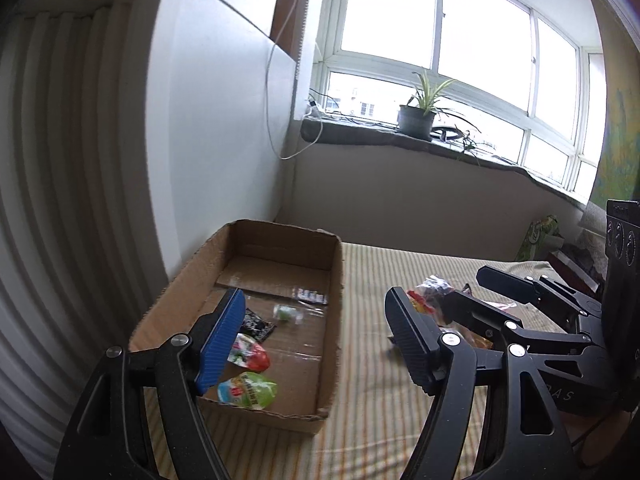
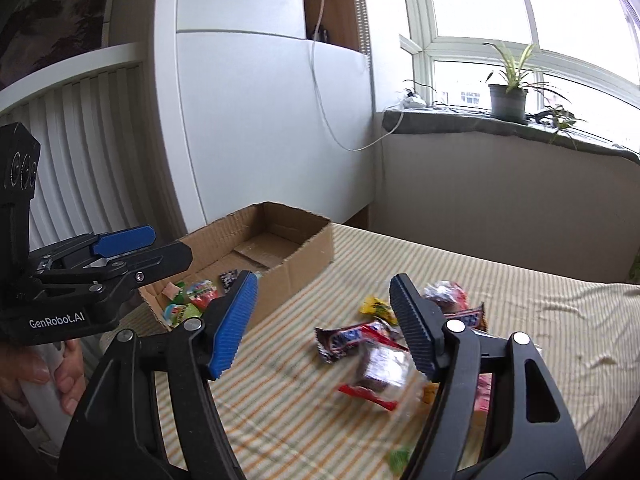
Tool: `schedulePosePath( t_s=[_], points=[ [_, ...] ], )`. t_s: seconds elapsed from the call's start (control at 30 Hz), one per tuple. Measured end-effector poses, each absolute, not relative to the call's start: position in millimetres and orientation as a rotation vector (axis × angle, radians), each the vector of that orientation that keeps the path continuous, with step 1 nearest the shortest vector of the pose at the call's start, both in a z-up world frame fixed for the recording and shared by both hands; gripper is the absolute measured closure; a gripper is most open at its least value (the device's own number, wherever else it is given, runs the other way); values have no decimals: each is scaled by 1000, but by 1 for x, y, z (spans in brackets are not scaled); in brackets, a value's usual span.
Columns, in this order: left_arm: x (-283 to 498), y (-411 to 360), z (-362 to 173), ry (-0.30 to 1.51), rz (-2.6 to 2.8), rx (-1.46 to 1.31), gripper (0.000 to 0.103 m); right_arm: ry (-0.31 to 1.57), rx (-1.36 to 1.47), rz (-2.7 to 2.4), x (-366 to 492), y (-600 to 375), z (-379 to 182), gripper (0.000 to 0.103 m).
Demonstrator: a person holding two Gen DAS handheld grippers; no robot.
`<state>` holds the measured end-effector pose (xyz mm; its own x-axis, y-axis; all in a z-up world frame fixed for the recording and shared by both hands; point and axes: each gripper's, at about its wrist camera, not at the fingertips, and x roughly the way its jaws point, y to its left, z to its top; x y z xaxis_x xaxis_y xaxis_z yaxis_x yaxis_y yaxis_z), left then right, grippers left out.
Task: Organize snacks
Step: 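Move both tools back over the snacks on the bed, then grasp the green wrapped candy with right tool while left tool grasps the brown cake packet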
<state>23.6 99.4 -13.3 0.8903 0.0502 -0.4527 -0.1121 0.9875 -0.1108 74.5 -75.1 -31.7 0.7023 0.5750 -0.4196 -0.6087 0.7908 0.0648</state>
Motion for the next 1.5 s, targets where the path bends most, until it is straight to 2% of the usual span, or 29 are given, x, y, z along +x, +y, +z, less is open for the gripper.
schedulePosePath(
  t_s=[0.37, 0.8, 0.9, 1.07, 1.27, 1.4, 1.5],
  points=[
    [27, -6, -3, 459, -70, 16, 31, 439, 27, 440, 61, -212, -37, 30],
    [10, -24, 8, 435, -84, 60, 30, 421, 17, 466, 42, -210, -35, 30],
    [9, -23, 5, 433, -83, 54, 23, 449, 10, 464, 44, -206, -44, 30],
    [17, -21, -19, 481, -100, 36, 23, 528, -2, 459, 46, -198, -75, 30],
    [35, -20, -82, 646, -127, -22, 23, 656, -37, 440, 47, -193, -125, 29],
    [43, -17, -114, 760, -127, -63, 23, 686, -88, 424, 47, -188, -138, 29],
    [49, -13, -118, 792, -140, -94, 23, 695, -116, 445, 50, -181, -137, 29]
  ],
)
